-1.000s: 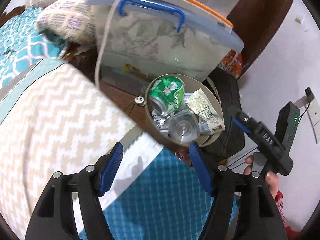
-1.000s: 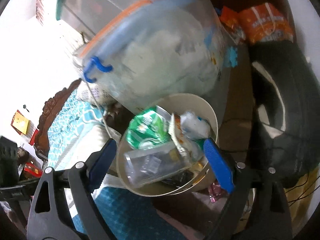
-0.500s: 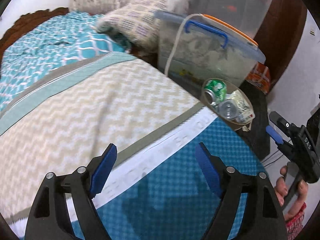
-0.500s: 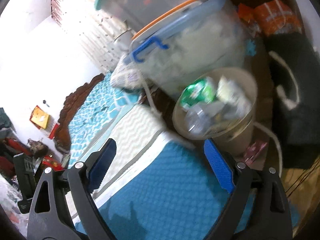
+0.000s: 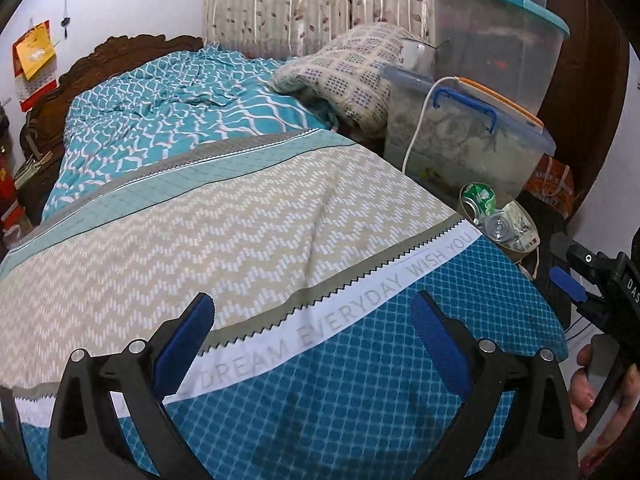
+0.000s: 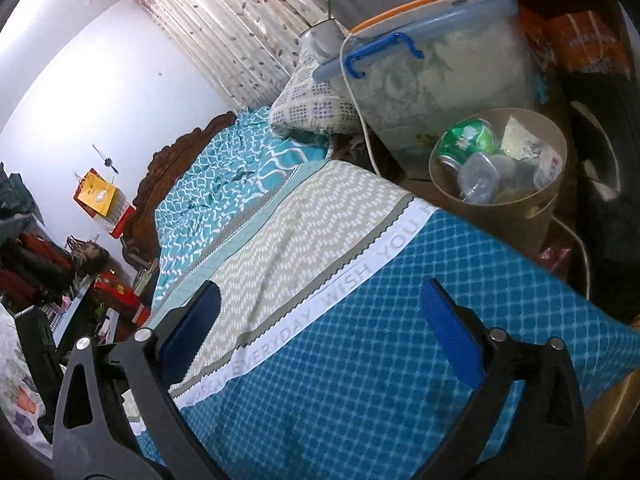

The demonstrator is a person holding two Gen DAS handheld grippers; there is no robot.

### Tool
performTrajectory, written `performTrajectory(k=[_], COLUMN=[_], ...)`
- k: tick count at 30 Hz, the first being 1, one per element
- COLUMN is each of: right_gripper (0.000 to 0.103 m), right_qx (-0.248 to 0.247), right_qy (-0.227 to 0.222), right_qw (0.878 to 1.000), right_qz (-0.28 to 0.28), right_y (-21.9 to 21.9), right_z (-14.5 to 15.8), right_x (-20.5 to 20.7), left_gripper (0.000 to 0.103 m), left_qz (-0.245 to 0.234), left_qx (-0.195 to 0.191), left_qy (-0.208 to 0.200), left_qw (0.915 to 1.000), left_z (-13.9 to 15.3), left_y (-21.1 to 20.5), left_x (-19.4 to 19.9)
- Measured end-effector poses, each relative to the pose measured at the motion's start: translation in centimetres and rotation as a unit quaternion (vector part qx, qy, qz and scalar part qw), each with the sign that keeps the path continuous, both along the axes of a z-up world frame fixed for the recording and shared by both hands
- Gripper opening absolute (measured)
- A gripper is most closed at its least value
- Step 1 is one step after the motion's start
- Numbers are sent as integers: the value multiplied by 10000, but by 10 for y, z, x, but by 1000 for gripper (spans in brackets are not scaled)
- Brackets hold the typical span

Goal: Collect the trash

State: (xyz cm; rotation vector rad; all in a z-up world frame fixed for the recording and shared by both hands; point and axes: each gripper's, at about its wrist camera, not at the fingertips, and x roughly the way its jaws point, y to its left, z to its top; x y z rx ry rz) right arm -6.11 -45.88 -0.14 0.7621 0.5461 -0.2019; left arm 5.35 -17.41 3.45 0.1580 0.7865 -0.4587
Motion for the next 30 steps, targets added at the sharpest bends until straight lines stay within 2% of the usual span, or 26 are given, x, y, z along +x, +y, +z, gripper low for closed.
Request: performTrajectory(k=[12, 20, 30], right_gripper=[100, 100, 100], right_qx=[-203, -257, -210], right_qy=[245, 154, 352], right_qw=[9994, 9991, 9973], right_qz=[120, -297, -605], right_y=[50, 58, 64], right_z=[4, 11, 2], right_x=[-1, -14, -23], left_gripper=[94, 94, 94], left_qz=[383, 415, 428], left_qx=[155, 282, 465], left_qy=[-167, -398, -597], left_qw=[9990, 9979, 9962], left_z=[1, 5, 6], left_y=[29, 32, 30], left_x=[-15, -27, -36])
